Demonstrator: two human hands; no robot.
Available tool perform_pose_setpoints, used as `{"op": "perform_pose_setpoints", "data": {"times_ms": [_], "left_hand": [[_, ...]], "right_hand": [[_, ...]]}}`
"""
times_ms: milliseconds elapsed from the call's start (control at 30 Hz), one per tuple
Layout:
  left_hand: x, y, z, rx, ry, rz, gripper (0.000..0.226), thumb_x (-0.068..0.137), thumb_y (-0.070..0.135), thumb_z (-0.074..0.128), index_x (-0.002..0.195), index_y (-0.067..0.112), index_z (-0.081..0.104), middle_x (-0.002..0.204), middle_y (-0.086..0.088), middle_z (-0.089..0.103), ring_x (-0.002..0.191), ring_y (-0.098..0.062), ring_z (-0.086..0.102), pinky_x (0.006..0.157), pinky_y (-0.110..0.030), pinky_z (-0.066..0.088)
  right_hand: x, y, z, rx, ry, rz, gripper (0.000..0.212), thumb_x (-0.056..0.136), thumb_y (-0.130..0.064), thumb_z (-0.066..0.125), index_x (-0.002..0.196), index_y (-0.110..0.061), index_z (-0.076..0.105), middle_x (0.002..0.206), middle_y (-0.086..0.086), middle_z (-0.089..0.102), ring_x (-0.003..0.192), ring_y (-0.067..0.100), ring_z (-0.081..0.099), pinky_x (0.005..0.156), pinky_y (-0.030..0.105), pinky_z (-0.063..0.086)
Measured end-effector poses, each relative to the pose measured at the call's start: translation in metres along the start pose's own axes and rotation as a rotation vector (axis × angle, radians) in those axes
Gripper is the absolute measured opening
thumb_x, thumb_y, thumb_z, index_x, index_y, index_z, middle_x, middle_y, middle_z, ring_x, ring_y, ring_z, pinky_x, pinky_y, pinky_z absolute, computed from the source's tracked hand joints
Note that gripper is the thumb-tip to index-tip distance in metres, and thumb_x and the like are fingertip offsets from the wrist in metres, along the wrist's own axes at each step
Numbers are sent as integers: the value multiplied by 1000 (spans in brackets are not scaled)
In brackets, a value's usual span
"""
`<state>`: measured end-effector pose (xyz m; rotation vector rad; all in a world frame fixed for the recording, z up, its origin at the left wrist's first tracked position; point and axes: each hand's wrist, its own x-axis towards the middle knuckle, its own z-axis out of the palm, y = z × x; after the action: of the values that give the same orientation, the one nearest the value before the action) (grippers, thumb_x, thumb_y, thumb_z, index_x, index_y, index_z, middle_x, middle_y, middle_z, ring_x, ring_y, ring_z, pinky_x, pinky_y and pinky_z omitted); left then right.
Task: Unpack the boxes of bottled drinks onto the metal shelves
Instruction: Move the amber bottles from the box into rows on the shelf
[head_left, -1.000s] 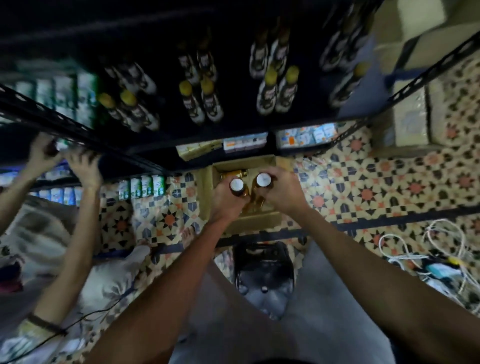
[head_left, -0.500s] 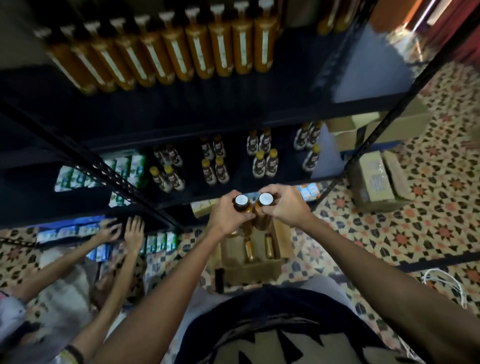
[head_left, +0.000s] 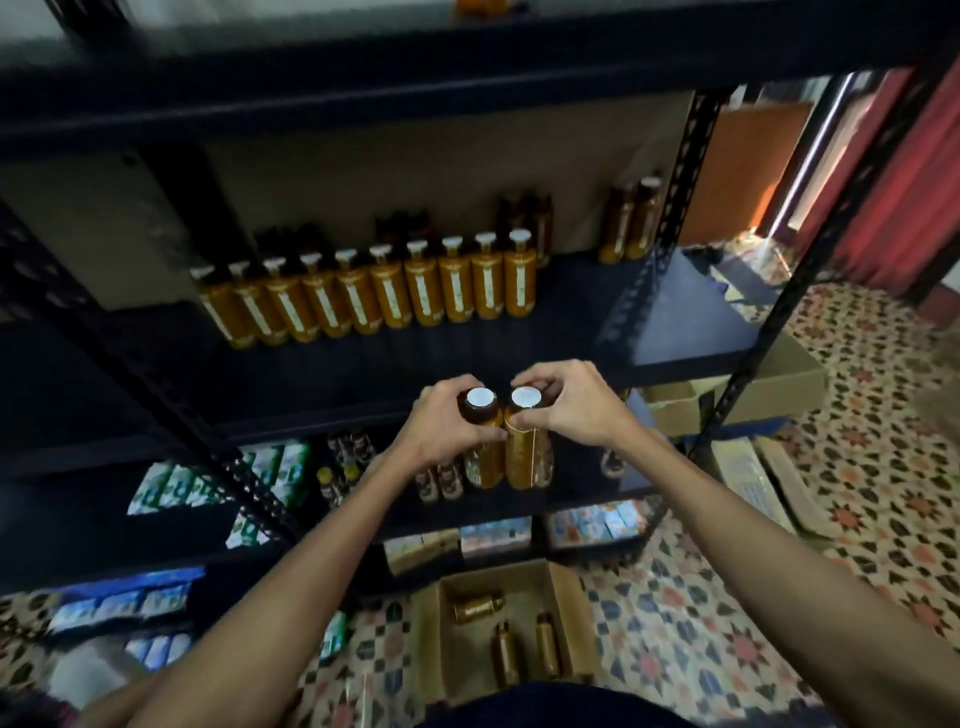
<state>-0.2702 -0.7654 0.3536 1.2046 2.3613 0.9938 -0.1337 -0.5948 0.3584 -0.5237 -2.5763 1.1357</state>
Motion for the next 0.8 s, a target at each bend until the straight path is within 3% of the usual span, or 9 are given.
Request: {"op": "perform_pose_setpoints", "data": {"times_ms": [100,267,433,633,800], "left_hand": [[18,15,-21,-18,58,57,54,59,47,89,105,33,64,97,16,68,93,2,61,81,-25,51],[50,37,-48,-62,111,126,48,59,42,91,99,31,66,93,15,69,87,2,63,77,-28,54],[89,52,-59,-72,93,124,50,65,34,91,106,30,62,97,21,64,91,8,60,72,-10,43],[136,38,-42,17,56,24,73,61,39,92,123,23,59,129,4,60,120,-15,54,89,-27,43],[154,30,-31,21,71,8,71,60,45,90,121,27,61,121,8,64,114,-14,59,92,-36,52]], "right_hand": [[21,-16,-21,16,42,-34,45,63,-37,92,104,-31,76,85,-14,73,80,0,67,74,22,56],[55,-32,-51,32,128,-91,42,64,-35,91,103,-28,77,87,-12,74,82,4,69,78,30,59],[93,-28,-66,34,230,-84,44,62,-40,90,102,-28,78,95,-16,74,90,-3,67,83,30,58],[122,-2,-55,40,245,-20,44,64,-39,88,106,-31,75,104,-16,74,104,5,67,96,40,56],[129,11,-45,12,272,25,37,75,-37,83,110,-38,71,111,-17,72,110,11,65,100,41,51]]}}
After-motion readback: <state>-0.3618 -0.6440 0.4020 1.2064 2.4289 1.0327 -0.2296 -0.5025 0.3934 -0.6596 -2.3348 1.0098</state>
